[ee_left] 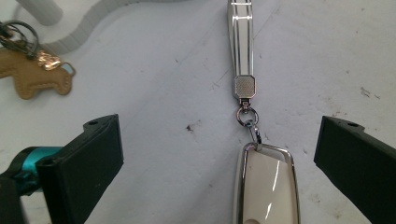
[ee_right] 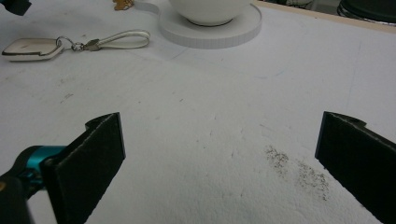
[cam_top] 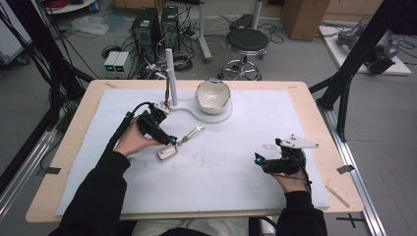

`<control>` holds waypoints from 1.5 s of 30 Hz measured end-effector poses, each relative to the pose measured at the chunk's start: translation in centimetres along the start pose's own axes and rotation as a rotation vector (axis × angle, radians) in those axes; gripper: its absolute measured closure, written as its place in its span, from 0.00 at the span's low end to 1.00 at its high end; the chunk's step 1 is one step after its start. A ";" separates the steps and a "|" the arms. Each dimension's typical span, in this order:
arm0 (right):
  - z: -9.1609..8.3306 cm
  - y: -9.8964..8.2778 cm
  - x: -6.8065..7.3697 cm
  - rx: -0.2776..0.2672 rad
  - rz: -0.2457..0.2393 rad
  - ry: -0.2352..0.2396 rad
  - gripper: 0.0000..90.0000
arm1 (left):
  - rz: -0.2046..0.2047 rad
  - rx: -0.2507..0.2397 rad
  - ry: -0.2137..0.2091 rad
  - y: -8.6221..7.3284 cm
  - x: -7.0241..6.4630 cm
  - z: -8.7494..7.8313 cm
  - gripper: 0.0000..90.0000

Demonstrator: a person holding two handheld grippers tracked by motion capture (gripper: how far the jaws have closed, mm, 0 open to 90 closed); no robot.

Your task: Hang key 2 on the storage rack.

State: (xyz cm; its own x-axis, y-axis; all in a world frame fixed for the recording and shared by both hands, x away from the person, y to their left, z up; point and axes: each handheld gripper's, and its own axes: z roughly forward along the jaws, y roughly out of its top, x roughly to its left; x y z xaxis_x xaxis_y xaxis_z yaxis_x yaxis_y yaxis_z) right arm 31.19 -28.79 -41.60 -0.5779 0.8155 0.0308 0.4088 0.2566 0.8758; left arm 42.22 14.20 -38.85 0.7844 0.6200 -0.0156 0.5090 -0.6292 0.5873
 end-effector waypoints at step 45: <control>-0.2 -0.2 -0.2 -0.004 -0.012 -0.012 0.01 | -0.020 0.061 -0.028 2.8 -1.6 6.3 0.49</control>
State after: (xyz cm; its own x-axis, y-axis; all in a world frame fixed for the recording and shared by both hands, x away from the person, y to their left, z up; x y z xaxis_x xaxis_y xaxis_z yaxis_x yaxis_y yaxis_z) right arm 31.08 -29.13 -41.62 -0.5741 0.8187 0.0147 0.3995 0.2644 0.8778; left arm 44.58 8.49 -42.30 0.7829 0.6201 -0.0502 0.5449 -0.6446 0.5363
